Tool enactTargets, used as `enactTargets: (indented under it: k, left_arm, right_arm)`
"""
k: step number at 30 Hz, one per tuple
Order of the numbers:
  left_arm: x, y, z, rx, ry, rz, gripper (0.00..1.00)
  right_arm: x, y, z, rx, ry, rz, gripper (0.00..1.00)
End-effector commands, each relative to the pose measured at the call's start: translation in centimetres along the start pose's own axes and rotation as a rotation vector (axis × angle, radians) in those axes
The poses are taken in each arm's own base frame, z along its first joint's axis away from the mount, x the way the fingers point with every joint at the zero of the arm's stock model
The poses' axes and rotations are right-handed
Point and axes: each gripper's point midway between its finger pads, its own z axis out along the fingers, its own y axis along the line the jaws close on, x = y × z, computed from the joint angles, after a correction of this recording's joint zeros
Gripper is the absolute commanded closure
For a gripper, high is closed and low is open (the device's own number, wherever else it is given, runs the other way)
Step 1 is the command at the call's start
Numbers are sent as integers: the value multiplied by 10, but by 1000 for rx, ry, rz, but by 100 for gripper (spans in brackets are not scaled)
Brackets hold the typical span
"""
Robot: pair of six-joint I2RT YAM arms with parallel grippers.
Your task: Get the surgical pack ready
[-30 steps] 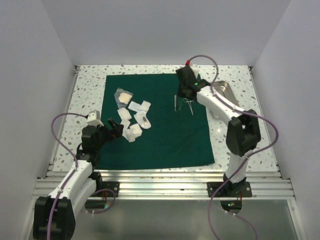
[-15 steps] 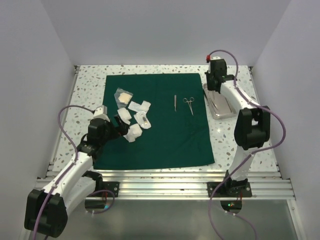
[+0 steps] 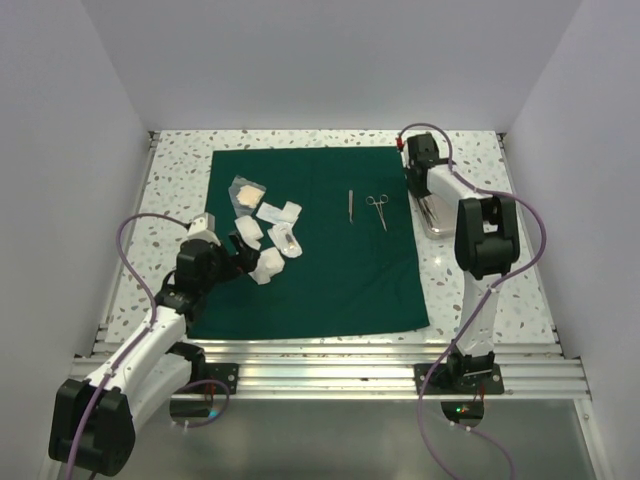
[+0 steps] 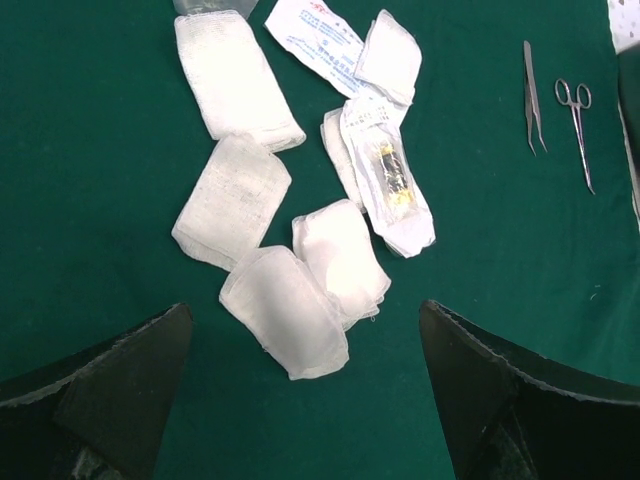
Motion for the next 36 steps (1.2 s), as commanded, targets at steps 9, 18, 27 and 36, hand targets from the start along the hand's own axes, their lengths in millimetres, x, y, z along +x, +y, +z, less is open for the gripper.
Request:
enactTargets:
  k: [9,18,27,36]
  left_arm:
    - [-17,-11,-2,42,-65,24,0]
    - [-21,-11,-5,42,-84,53,0]
    - [-30,-14,-4,55,-125,71,0]
    - [-37,-19,-4,116,-205,159,0]
  right_arm:
    - [-3,8,2,-65,-7,48,80]
    - [-39,-25,-48,-4,-127,175,57]
    - [-74,21,-126,-237,-235,456,57]
    - [-85,135,-123,-347,-123,519,44]
